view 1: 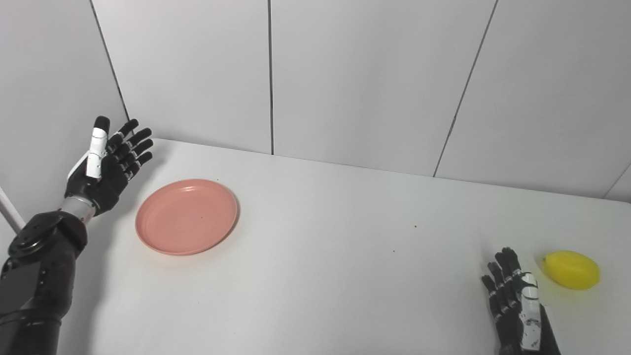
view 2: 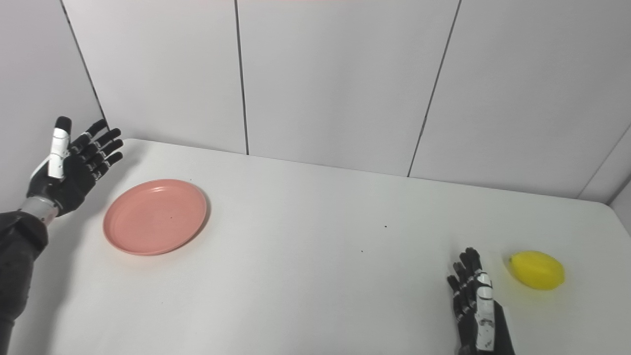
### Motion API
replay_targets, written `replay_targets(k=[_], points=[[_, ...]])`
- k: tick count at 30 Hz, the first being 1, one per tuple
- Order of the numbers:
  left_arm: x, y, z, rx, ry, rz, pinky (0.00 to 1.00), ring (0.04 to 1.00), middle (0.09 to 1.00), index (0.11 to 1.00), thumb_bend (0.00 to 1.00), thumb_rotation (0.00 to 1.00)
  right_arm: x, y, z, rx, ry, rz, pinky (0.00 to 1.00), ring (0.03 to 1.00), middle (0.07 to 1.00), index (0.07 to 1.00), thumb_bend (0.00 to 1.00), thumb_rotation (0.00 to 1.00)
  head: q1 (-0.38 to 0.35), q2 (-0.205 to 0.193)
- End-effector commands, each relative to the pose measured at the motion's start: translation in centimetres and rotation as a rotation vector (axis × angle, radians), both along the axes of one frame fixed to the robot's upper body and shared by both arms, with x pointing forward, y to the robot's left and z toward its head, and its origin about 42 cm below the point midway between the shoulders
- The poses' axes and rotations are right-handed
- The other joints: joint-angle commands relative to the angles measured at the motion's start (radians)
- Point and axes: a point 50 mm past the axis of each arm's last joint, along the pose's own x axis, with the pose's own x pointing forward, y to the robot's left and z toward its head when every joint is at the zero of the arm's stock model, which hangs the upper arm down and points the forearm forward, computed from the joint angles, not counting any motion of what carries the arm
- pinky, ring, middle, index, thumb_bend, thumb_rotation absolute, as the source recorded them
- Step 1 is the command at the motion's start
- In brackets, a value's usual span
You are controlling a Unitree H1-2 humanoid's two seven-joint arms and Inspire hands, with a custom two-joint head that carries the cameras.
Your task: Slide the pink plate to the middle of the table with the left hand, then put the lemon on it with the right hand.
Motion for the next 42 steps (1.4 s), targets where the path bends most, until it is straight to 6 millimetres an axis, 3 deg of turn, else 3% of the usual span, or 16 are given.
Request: replay_targets(k=[1,7,11,18,20,25,30,33,42], points=[[1.2,-0.1,2.5,0.032,-0.104,0.006,0.97,0.937,0.912,0.947,1.00,0.88,-2.1,-0.1,-3.5,0.029,0.111,-0.016,1.00,0.999,0.986,0.964,0.60,0.97,0.003,0.001],[1.3,0.1,0.6,0.025,-0.080,0.004,1.00,0.972,0.963,0.984,1.00,0.91,-2.1,-0.3,-3.5,0.029,0.117,-0.017,1.00,1.000,0.986,0.961,0.60,0.97,0.006,0.000],[1.5,0.2,-0.6,0.014,-0.059,0.017,1.00,0.928,0.931,0.979,1.00,0.89,-2.1,-0.3,-3.6,0.027,0.120,-0.016,1.00,0.998,0.981,0.957,0.60,0.97,0.010,0.000],[1.8,0.1,-2.5,-0.026,-0.018,0.037,1.00,0.942,0.942,0.986,1.00,0.89,-2.2,-0.2,-3.4,0.025,0.119,-0.021,1.00,0.993,0.977,0.950,0.60,0.97,0.012,0.004],[1.7,0.2,-3.1,-0.031,-0.007,0.034,1.00,0.943,0.929,0.956,0.99,0.91,-2.2,-0.2,-3.4,0.025,0.119,-0.020,1.00,0.993,0.976,0.949,0.60,0.97,0.013,0.004],[1.6,0.5,-4.6,-0.043,0.018,0.026,0.95,0.905,0.902,0.919,1.00,0.87,-2.2,-0.2,-3.4,0.019,0.116,-0.014,1.00,0.997,0.978,0.946,0.59,0.98,0.010,0.005],[1.5,0.4,-5.7,-0.077,0.032,0.022,0.96,0.915,0.931,0.958,1.00,0.86,-2.1,-0.2,-3.4,0.016,0.116,-0.014,1.00,0.994,0.974,0.940,0.59,0.99,0.011,0.006],[1.5,0.1,-5.9,-0.073,0.032,0.020,0.91,0.900,0.917,0.954,1.00,0.87,-2.1,-0.1,-3.3,0.017,0.114,-0.013,1.00,0.992,0.970,0.932,0.59,0.99,0.011,0.007],[1.4,-1.0,-6.3,-0.106,0.029,-0.012,0.88,0.902,0.931,0.958,0.99,0.87,-2.0,0.0,-3.2,0.024,0.116,-0.020,1.00,0.982,0.959,0.913,0.58,0.97,0.009,0.009]])
